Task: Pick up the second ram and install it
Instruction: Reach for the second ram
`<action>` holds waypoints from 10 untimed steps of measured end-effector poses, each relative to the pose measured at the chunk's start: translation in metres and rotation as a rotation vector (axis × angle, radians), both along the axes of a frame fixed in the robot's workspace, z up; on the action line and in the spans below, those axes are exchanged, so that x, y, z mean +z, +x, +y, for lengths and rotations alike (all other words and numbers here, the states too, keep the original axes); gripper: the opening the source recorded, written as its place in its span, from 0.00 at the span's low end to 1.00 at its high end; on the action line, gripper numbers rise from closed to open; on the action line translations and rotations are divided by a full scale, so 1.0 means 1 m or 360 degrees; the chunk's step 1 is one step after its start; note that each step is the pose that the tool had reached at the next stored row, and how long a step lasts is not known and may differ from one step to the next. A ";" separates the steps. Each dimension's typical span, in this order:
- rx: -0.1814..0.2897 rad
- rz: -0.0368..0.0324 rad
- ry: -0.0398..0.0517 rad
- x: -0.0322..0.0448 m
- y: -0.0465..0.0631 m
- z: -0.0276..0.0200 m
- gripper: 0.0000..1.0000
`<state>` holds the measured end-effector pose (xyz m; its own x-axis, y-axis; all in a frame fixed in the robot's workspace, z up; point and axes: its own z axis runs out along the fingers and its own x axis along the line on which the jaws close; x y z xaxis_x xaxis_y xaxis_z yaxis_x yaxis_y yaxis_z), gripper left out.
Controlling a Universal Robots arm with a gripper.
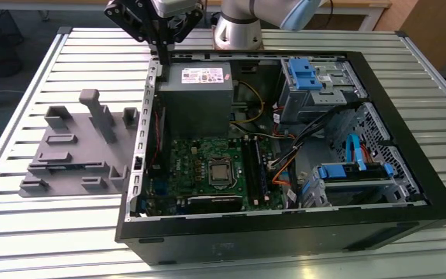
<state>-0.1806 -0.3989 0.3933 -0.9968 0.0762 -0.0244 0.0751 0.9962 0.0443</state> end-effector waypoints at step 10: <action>0.0000 0.0000 0.0000 0.0000 -0.003 0.0000 0.11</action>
<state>-0.1835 -0.3989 0.3933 -0.9968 0.0762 -0.0245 0.0751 0.9962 0.0443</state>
